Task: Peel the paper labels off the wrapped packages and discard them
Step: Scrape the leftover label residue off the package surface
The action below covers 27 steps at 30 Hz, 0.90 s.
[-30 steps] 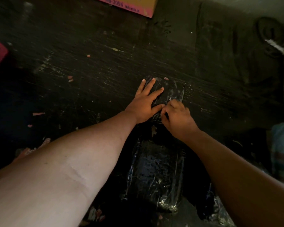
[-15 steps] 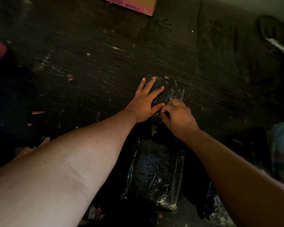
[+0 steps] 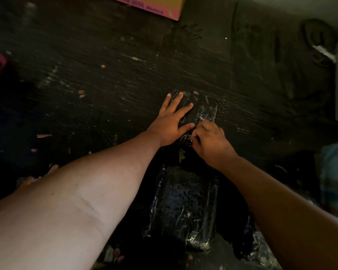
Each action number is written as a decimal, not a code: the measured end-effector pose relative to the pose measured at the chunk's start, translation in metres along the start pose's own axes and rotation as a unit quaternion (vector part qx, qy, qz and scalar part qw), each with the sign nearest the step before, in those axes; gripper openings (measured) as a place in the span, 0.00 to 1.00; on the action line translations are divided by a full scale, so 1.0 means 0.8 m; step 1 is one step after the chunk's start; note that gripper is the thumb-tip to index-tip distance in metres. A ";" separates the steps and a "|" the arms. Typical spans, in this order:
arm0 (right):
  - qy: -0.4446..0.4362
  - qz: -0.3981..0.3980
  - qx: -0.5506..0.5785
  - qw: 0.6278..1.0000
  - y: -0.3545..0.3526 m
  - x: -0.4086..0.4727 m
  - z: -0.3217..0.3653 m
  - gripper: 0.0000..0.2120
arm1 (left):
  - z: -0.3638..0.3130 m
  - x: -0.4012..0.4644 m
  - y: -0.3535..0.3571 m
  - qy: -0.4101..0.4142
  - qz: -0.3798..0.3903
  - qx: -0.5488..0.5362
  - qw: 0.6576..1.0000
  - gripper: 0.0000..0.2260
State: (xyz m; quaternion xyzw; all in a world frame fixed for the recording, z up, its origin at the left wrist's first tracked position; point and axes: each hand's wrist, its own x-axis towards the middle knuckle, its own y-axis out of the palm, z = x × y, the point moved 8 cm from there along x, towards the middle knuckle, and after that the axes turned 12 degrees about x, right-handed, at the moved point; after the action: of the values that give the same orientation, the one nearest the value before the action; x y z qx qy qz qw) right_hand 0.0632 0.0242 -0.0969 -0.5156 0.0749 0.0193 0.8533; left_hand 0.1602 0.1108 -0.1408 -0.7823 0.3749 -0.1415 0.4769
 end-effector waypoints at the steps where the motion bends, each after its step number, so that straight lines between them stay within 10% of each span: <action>1: 0.000 -0.011 0.019 1.000 -0.002 -0.001 -0.002 0.06 | -0.001 0.000 0.000 0.000 0.000 0.000 1.000 0.30; 27: 0.023 -0.055 0.057 0.997 -0.008 0.000 -0.002 0.07 | -0.001 0.000 0.000 -0.004 0.003 0.004 1.000 0.30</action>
State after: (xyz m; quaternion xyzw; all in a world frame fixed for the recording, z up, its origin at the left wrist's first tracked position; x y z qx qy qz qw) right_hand 0.0638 0.0200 -0.0916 -0.4694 0.0665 -0.0439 0.8794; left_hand 0.1597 0.1107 -0.1404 -0.7795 0.3752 -0.1388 0.4820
